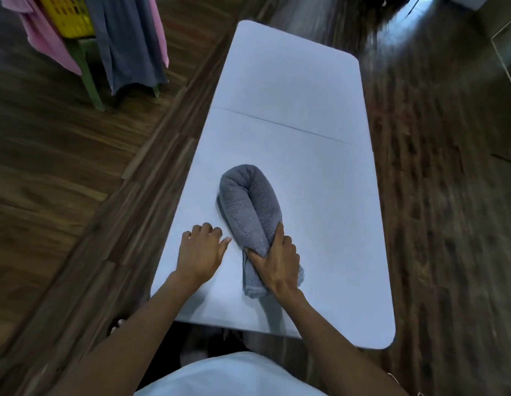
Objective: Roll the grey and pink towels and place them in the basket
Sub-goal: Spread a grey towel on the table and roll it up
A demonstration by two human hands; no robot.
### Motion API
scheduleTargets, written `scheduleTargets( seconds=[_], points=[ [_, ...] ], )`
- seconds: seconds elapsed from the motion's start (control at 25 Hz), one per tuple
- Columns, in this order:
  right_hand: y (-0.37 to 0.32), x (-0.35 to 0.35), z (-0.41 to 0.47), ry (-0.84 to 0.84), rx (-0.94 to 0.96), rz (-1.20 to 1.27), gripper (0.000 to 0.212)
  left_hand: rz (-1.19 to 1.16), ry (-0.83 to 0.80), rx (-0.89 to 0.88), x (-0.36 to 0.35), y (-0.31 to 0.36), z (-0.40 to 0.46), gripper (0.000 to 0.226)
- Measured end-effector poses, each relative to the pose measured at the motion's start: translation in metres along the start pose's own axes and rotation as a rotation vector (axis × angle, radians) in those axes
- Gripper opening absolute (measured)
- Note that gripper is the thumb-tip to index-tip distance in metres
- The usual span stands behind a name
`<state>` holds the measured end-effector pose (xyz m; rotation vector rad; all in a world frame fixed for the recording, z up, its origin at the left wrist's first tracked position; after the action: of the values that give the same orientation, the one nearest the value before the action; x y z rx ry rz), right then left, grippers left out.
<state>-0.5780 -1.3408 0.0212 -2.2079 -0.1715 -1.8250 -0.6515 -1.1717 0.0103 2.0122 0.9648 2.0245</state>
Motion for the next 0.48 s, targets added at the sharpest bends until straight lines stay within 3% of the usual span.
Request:
scheduleTargets(
  seconds=[0.12,0.48],
  points=[
    [-0.087,-0.010,0.011,-0.009,0.037,0.023,0.103,0.034,0.050,0.051,0.053,-0.083,-0.001,0.041],
    [-0.351,-0.037,0.050,-0.080,0.179,0.033,0.097,0.048,0.074,0.267,0.196,-0.302,0.008,0.034]
  ],
)
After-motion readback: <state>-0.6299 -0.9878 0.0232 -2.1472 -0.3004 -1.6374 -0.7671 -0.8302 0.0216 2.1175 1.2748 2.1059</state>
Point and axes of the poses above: each hand's wrist, its own z-axis towards the middle knuckle, its own x-axis out of the back of the hand, y = z × x, the point moved 3 cm from there along z, towards the middle knuckle, and after that the axes turned 15 degrees about -z, right-handed, at the moved point
